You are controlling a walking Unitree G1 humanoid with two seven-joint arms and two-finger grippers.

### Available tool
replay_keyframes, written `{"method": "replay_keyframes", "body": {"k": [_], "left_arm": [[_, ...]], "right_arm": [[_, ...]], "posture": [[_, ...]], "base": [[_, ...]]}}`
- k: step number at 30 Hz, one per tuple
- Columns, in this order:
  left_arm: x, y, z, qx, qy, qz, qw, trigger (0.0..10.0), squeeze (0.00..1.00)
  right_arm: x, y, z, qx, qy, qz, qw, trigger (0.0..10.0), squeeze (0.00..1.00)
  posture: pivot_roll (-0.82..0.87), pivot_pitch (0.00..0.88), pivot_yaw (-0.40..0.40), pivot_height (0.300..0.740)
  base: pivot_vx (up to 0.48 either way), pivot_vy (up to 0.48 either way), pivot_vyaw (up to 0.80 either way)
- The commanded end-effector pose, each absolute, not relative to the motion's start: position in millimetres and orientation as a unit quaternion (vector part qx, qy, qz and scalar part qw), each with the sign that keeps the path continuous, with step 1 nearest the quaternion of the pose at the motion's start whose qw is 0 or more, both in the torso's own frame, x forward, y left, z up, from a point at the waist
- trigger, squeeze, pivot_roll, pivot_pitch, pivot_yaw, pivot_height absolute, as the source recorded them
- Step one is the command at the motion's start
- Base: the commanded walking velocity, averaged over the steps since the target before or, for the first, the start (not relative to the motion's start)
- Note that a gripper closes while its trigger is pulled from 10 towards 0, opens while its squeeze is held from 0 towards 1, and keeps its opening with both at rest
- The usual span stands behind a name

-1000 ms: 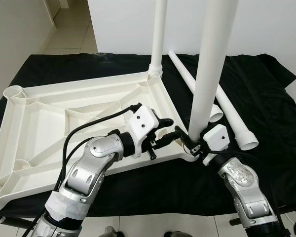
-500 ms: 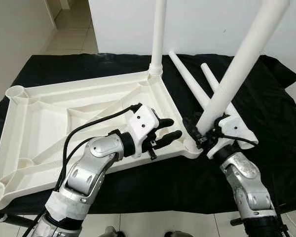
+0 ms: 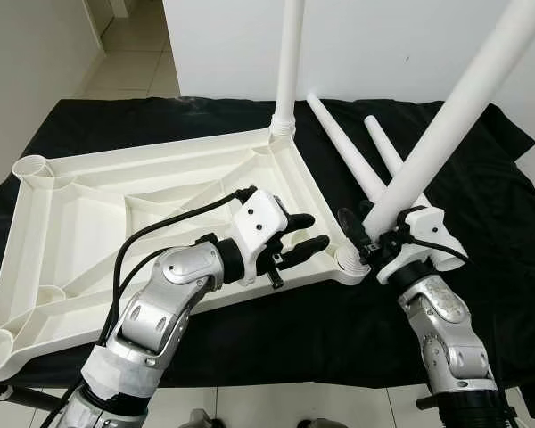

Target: Building children table

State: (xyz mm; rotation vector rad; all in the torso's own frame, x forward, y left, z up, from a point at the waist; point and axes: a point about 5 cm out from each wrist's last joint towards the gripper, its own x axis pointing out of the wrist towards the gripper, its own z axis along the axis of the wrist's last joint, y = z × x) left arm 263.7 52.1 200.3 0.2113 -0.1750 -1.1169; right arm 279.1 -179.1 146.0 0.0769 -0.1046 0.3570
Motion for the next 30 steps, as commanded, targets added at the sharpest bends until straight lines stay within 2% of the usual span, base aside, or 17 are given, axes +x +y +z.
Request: {"method": "replay_keyframes", "body": {"k": [1, 9, 13, 25, 30], "left_arm": [[262.3, 52.9, 201.3, 0.092, -0.085, -0.518, 0.846, 10.0, 0.00], [263.2, 53.1, 202.1, 0.093, -0.085, -0.518, 0.846, 10.0, 0.00], [263.3, 53.3, 202.7, 0.091, -0.087, -0.516, 0.848, 10.0, 0.00], [263.9, 54.2, 203.5, 0.092, -0.089, -0.513, 0.849, 10.0, 0.00], [263.7, 54.6, 203.8, 0.092, -0.089, -0.513, 0.849, 10.0, 0.00]], "right_arm": [[264.9, -202.5, 78.7, 0.059, 0.124, 0.103, 0.985, 10.0, 0.00], [269.8, -199.2, 90.4, 0.020, 0.100, 0.113, 0.988, 10.0, 0.00], [270.2, -185.2, 100.2, -0.063, 0.077, 0.164, 0.982, 10.0, 0.00], [265.4, -190.0, 93.6, -0.087, 0.081, 0.167, 0.979, 10.0, 0.00], [257.4, -189.5, 93.2, -0.088, 0.044, 0.174, 0.980, 10.0, 0.00]], "posture": [[-0.11, 0.108, 0.061, 0.740], [-0.11, 0.114, 0.059, 0.740], [-0.11, 0.112, 0.056, 0.740], [-0.11, 0.112, 0.056, 0.740], [-0.11, 0.119, 0.060, 0.740]], "base": [[0.000, 0.000, 0.00], [0.000, 0.000, 0.00], [0.000, 0.000, 0.00], [0.000, 0.000, 0.00], [0.000, 0.000, 0.00]]}}
